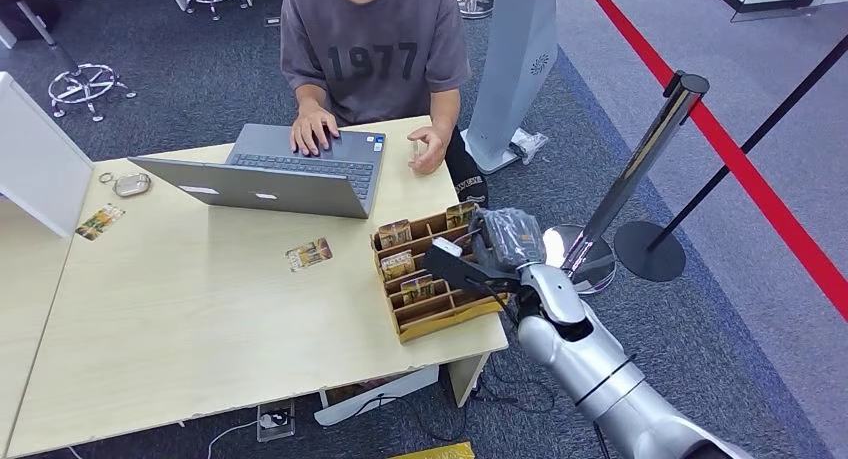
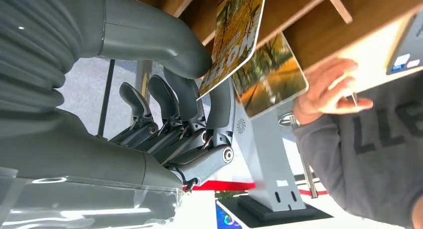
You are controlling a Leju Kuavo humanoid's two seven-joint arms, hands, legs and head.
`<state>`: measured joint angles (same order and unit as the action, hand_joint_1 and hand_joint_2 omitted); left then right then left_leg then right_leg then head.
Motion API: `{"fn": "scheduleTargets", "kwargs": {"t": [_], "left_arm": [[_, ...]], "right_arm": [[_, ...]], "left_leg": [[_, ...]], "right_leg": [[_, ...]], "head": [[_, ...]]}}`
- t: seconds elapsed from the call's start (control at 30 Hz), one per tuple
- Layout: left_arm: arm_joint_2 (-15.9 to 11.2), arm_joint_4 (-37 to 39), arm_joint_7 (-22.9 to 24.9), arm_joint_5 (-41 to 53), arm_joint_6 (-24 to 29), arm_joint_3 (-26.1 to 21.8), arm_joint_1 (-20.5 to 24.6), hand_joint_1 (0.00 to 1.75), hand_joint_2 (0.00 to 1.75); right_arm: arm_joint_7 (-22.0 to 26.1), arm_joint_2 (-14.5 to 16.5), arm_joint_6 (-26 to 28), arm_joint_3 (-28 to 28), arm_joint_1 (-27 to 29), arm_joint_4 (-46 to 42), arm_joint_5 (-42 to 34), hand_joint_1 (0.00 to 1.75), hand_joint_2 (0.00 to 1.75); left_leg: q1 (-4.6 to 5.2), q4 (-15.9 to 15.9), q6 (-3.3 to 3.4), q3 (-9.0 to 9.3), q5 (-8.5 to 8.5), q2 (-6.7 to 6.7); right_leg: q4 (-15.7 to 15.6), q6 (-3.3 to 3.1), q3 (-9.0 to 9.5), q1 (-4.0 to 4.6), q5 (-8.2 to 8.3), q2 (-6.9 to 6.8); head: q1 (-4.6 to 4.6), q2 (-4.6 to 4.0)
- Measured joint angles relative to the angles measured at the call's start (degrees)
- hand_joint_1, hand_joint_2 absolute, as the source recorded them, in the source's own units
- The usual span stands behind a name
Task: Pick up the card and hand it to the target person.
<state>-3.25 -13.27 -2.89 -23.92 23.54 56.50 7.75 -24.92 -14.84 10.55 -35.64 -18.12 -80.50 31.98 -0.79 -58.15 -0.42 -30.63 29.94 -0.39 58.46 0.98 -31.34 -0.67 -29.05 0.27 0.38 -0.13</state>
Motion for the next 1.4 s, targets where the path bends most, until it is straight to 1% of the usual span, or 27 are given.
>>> {"fn": "scheduleTargets", "kwargs": {"t": [0.5,0.83,1.0,1.13,1.3,1.4], "left_arm": [[0.0,0.0,-0.1,-0.5,0.1,0.0,-0.4,0.00,0.00],[0.0,0.0,-0.1,-0.7,0.1,0.0,-0.4,0.00,0.00],[0.0,0.0,-0.1,-0.4,0.0,0.0,-0.4,0.00,0.00],[0.0,0.0,0.2,0.3,-0.4,0.0,-0.3,0.00,0.00],[0.0,0.0,0.9,1.2,-0.8,0.0,0.2,0.00,0.00],[0.1,0.0,1.5,1.8,-0.9,0.0,0.7,0.00,0.00]], "right_arm": [[-1.9,-2.1,-0.1,2.1,0.2,-6.7,-3.3,1.40,1.75],[-2.6,-2.9,-0.5,3.2,-0.8,-10.4,-6.2,1.40,1.75],[-2.3,-3.2,-0.7,3.2,-2.9,-11.3,-9.3,1.41,1.75],[-1.3,-3.1,-0.2,3.2,-5.3,-11.2,-11.6,1.40,1.75],[0.3,-2.8,2.0,3.1,-9.3,-9.5,-11.8,1.42,1.75],[1.2,-2.2,3.5,3.0,-12.4,-6.7,-11.8,1.47,1.75]], "left_leg": [[0.00,0.0,0.00,0.00,0.00,0.00],[0.00,0.0,0.00,-0.01,0.00,0.00],[0.00,0.0,0.00,-0.01,0.00,0.00],[0.00,0.0,0.00,-0.02,0.00,0.00],[0.00,0.0,0.00,-0.05,0.00,-0.01],[0.00,0.0,0.00,-0.03,-0.01,-0.02]], "right_leg": [[0.0,0.00,0.00,0.00,0.00,-0.01],[0.0,0.00,0.01,0.00,0.00,0.00],[0.0,0.00,0.02,0.00,0.00,0.00],[0.0,0.00,0.02,0.00,0.00,0.00],[0.0,0.00,0.02,0.00,0.00,-0.01],[0.0,0.00,0.02,0.00,0.00,-0.01]], "head": [[0.00,0.00],[-0.01,0.00],[0.01,0.00],[-0.01,0.00],[0.00,0.00],[-0.01,0.00]]}}
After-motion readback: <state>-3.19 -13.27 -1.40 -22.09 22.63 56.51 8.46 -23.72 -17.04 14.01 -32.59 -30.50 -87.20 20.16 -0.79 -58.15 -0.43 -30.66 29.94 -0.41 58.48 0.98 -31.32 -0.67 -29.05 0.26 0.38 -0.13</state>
